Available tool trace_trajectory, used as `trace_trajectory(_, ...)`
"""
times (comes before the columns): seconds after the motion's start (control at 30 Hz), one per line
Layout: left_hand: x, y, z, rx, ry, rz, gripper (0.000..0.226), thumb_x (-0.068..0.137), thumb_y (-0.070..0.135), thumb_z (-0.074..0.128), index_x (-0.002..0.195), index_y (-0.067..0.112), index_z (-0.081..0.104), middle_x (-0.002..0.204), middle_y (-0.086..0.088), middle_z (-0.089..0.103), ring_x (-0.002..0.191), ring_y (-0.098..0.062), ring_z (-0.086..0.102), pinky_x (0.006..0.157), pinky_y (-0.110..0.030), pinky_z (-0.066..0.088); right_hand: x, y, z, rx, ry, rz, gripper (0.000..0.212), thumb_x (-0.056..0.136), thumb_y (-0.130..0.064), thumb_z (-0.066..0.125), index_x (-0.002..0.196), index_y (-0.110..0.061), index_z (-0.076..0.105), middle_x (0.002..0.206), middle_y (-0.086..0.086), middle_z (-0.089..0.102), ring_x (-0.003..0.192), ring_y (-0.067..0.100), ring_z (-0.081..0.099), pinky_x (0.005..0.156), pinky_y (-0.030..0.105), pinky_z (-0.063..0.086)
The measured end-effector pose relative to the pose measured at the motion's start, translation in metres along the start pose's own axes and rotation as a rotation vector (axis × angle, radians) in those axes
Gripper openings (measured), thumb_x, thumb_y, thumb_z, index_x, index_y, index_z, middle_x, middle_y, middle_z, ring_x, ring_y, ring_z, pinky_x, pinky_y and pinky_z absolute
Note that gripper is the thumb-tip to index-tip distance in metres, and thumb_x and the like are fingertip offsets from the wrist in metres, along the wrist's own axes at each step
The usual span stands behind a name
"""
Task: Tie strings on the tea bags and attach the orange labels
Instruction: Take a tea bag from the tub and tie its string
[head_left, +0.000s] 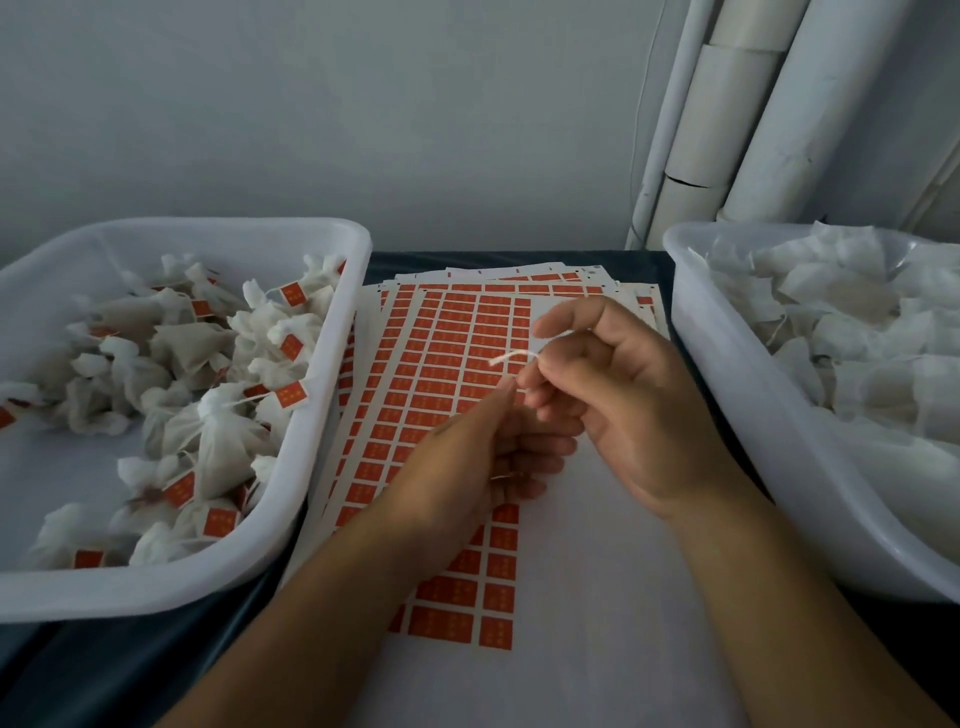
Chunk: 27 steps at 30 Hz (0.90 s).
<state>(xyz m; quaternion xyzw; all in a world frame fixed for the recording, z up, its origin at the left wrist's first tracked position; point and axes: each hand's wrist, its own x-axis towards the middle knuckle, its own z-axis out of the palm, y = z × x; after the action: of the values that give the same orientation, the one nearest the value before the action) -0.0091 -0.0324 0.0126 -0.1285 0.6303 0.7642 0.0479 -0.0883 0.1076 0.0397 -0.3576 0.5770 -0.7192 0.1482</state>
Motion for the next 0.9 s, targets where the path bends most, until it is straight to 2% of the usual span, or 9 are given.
trace_trajectory(0.2,0.0,0.001,-0.008,-0.122,0.063,0.009,0.04,0.108,0.024,0.038,0.119,-0.007,0.061,0.108,-0.017,0.064,0.1,-0.028,0.063,0.097,-0.04,0.056,-0.007,0.002,0.008,-0.28,-0.226,-0.017,0.012,0.098,-0.007,0.063,0.105,-0.014,0.07,0.092,0.002,0.077,0.085,0.024,0.074,0.073,0.027,0.06)
trace_trajectory(0.3,-0.004,0.007,-0.012,-0.285,0.024,0.042,0.041,0.109,0.026,0.035,0.105,-0.003,0.063,0.09,-0.016,0.054,0.077,-0.019,0.055,0.076,-0.031,0.05,-0.008,0.008,0.011,-0.398,-0.265,0.026,0.013,0.098,-0.009,0.065,0.105,-0.017,0.071,0.093,-0.005,0.077,0.088,0.02,0.075,0.075,0.028,0.061)
trace_trajectory(0.43,-0.001,0.009,-0.022,-0.463,0.084,0.054,0.042,0.102,0.026,0.041,0.115,0.003,0.074,0.116,-0.021,0.069,0.111,-0.031,0.067,0.105,-0.043,0.047,-0.005,0.016,0.009,-0.594,-0.248,0.077,0.015,0.098,-0.016,0.066,0.103,-0.029,0.071,0.094,-0.016,0.076,0.091,0.008,0.074,0.083,0.03,0.063)
trace_trajectory(0.5,0.0,0.009,-0.025,-0.459,0.163,0.076,0.044,0.101,0.031,0.042,0.117,0.005,0.073,0.122,-0.018,0.07,0.121,-0.032,0.065,0.105,-0.046,0.051,-0.003,0.019,0.007,-0.632,-0.215,0.096,0.015,0.099,-0.018,0.066,0.102,-0.032,0.07,0.094,-0.017,0.075,0.091,0.006,0.074,0.083,0.03,0.063)
trace_trajectory(0.57,0.002,0.01,-0.024,-0.439,0.205,0.064,0.047,0.104,0.04,0.042,0.112,0.003,0.071,0.118,-0.012,0.074,0.117,-0.027,0.068,0.101,-0.045,0.052,-0.001,0.019,0.005,-0.625,-0.176,0.109,0.014,0.099,-0.018,0.065,0.103,-0.031,0.07,0.094,-0.015,0.076,0.09,0.007,0.074,0.081,0.03,0.063)
trace_trajectory(0.67,0.003,0.011,-0.023,-0.392,0.227,0.076,0.033,0.105,0.038,0.041,0.109,0.009,0.057,0.118,-0.012,0.074,0.115,-0.026,0.069,0.101,-0.045,0.051,0.002,0.018,0.001,-0.447,-0.083,0.19,0.014,0.101,-0.015,0.062,0.105,-0.024,0.072,0.092,-0.006,0.077,0.087,0.015,0.076,0.075,0.026,0.062)
trace_trajectory(0.77,0.0,0.012,-0.02,-0.363,0.215,0.102,0.025,0.105,0.03,0.038,0.103,0.014,0.057,0.116,-0.009,0.075,0.114,-0.021,0.07,0.092,-0.038,0.05,0.004,0.014,-0.001,-0.012,0.096,0.379,0.018,0.101,-0.012,0.062,0.101,-0.023,0.076,0.092,0.005,0.077,0.084,0.018,0.075,0.072,0.024,0.059)
trace_trajectory(0.83,-0.002,0.012,-0.018,-0.198,0.234,0.106,0.028,0.104,0.025,0.039,0.088,0.03,0.061,0.11,0.001,0.078,0.108,-0.015,0.072,0.085,-0.031,0.049,0.006,0.013,-0.001,0.21,0.19,0.46,0.017,0.099,-0.01,0.064,0.102,-0.021,0.078,0.093,0.009,0.077,0.08,0.017,0.074,0.069,0.023,0.059)
trace_trajectory(0.9,-0.001,0.009,-0.014,0.091,0.301,0.078,0.051,0.103,0.025,0.043,0.057,0.031,0.063,0.095,0.016,0.077,0.101,-0.015,0.071,0.083,-0.029,0.049,0.006,0.013,-0.001,0.298,0.241,0.483,0.016,0.097,-0.009,0.066,0.104,-0.017,0.077,0.093,0.01,0.077,0.078,0.016,0.074,0.067,0.023,0.059)
